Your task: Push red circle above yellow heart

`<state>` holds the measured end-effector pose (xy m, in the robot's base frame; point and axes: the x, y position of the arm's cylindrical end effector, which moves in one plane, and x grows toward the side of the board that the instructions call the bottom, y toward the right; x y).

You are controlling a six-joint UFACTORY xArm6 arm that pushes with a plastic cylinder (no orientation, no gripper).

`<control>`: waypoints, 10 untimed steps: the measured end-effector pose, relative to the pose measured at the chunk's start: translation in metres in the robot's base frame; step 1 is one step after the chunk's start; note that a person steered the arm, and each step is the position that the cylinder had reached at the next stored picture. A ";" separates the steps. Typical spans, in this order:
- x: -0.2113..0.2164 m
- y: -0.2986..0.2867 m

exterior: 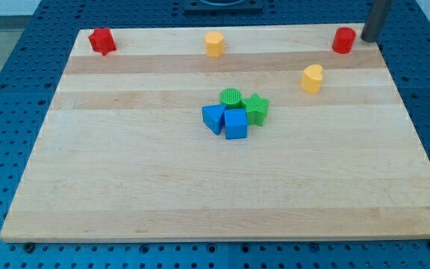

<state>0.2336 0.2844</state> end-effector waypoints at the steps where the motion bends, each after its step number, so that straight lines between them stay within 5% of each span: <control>1: -0.001 0.000; 10: -0.001 -0.074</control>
<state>0.2327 0.2106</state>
